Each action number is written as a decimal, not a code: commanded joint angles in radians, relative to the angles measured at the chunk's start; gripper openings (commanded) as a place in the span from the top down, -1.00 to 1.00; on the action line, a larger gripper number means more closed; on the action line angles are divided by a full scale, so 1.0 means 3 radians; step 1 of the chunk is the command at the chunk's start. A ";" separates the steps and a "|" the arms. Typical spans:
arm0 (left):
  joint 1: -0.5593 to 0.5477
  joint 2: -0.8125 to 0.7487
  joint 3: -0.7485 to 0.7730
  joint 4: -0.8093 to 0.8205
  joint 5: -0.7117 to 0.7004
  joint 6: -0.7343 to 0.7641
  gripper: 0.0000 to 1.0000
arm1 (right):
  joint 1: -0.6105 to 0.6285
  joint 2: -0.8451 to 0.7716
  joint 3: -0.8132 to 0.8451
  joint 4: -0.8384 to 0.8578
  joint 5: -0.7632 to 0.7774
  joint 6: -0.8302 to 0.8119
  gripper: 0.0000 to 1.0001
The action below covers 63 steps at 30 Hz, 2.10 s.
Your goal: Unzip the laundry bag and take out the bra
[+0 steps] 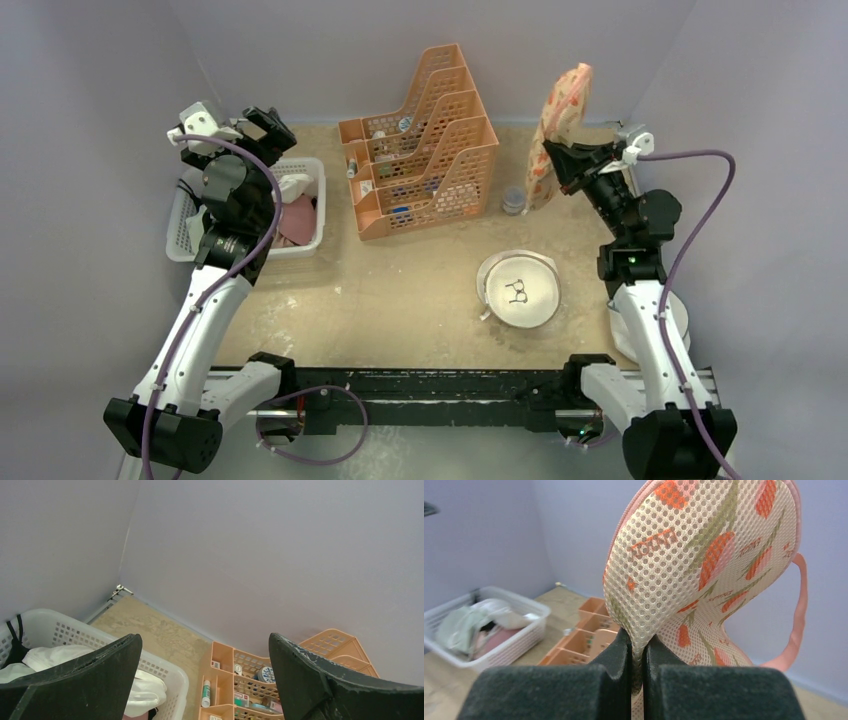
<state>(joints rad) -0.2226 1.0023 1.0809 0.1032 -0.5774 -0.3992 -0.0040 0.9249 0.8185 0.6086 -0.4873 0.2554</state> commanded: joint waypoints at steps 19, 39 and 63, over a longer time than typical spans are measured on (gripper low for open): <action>0.0027 0.0342 0.0308 -0.0306 0.0101 -0.0138 -0.91 | 0.2302 0.1264 0.0396 -0.1004 0.0773 -0.0997 1.00; 0.0026 -0.0197 -0.0471 -0.1847 0.1820 -0.0959 -0.89 | 0.2647 0.2312 0.0445 0.0168 -0.0768 -0.0040 -0.20; -0.1999 0.0548 -0.1186 -0.0941 0.1119 -0.1484 -0.68 | 0.1924 0.1389 -0.0452 -0.1025 0.0859 0.0069 -0.40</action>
<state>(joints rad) -0.7265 1.1355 0.6933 -0.2481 -0.0872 -0.8333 0.5751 1.3548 0.6903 0.3084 -0.3202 0.2230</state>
